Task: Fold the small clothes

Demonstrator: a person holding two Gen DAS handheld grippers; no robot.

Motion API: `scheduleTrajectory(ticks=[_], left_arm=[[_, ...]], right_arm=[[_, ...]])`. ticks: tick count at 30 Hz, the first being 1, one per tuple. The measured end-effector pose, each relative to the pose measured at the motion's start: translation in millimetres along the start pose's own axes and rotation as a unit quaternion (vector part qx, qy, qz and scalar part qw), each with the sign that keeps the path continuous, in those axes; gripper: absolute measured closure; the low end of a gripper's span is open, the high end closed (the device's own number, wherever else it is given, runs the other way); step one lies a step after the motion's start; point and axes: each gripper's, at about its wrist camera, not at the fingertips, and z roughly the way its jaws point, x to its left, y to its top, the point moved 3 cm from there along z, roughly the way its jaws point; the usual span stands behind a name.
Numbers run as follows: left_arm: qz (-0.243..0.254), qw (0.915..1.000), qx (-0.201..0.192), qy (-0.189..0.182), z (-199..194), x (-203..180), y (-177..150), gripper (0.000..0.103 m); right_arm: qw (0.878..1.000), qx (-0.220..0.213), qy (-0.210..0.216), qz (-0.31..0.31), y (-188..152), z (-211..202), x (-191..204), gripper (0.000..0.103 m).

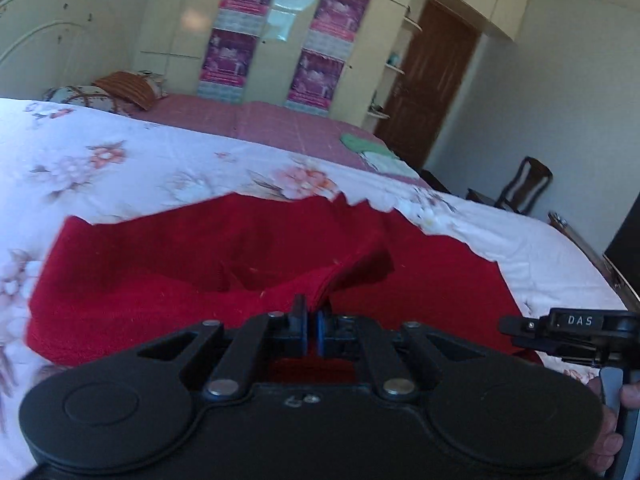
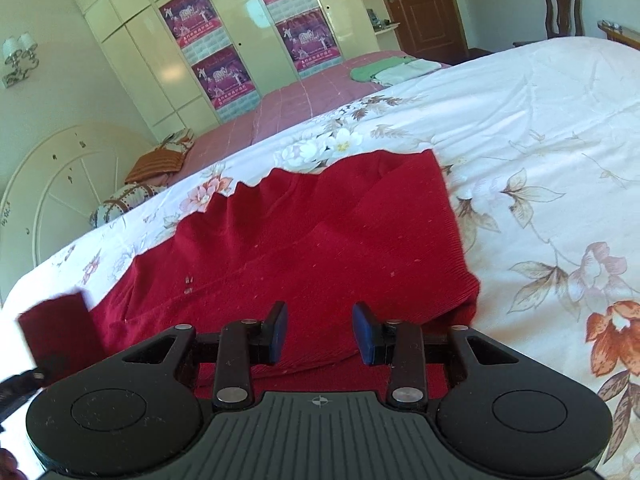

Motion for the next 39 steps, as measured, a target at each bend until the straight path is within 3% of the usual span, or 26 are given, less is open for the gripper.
scheduleTrajectory(ticks=[4,10,12,15,16,17,18,21,24,28,31,34,39], left_arm=[[0.014,0.9993,0.028,-0.022,26.4,-36.7,-17.5,0.099],[0.051,0.9966,0.054,-0.034,50.3,-59.1,-29.0,0.098],[0.063,0.9951,0.068,-0.033,57.7,-63.9,-33.7,0.093],[0.081,0.9938,0.065,-0.038,56.2,-68.9,-35.9,0.077],[0.089,0.9932,0.064,-0.037,53.7,-71.4,-34.9,0.068],[0.099,0.9926,0.061,-0.037,49.1,-71.8,-35.6,0.061],[0.108,0.9922,0.052,-0.034,42.5,-71.8,-36.4,0.061],[0.118,0.9922,0.035,-0.017,18.8,-59.8,-40.0,0.061],[0.098,0.995,0.021,0.003,-7.6,-32.6,-45.8,0.061],[0.059,0.9958,0.032,0.062,-23.4,10.0,-52.6,0.062],[0.017,0.9962,0.042,0.074,-20.1,34.5,-53.5,0.062],[0.02,0.9958,0.04,0.08,-9.1,38.3,-45.5,0.062],[-0.015,0.9967,0.004,0.079,-2.7,42.6,-23.5,0.062]], right_arm=[[1.0,0.003,0.012,0.016,7.6,-4.5,-18.4,0.066],[0.998,0.006,0.043,0.053,12.2,-12.5,-42.3,0.066],[0.996,0.015,0.06,0.071,11.7,-12.4,-48.2,0.066],[0.99,0.035,0.094,0.101,10.0,-7.9,-52.7,0.065],[0.987,0.043,0.103,0.113,9.9,-4.3,-52.7,0.051],[0.985,0.046,0.11,0.121,9.4,-2.0,-51.9,0.029],[0.984,0.043,0.118,0.126,9.1,-0.8,-50.1,0.026],[0.982,0.047,0.139,0.118,9.6,5.0,-37.3,0.026],[0.979,0.067,0.155,0.113,7.4,16.0,-25.5,0.027],[0.979,0.08,0.157,0.099,6.2,31.0,-9.2,0.027],[0.982,0.097,0.148,0.067,7.9,42.5,7.0,0.062],[0.985,0.106,0.132,0.018,8.1,49.3,24.8,0.099],[0.986,0.006,0.167,-0.01,37.7,1.7,46.6,0.099]])
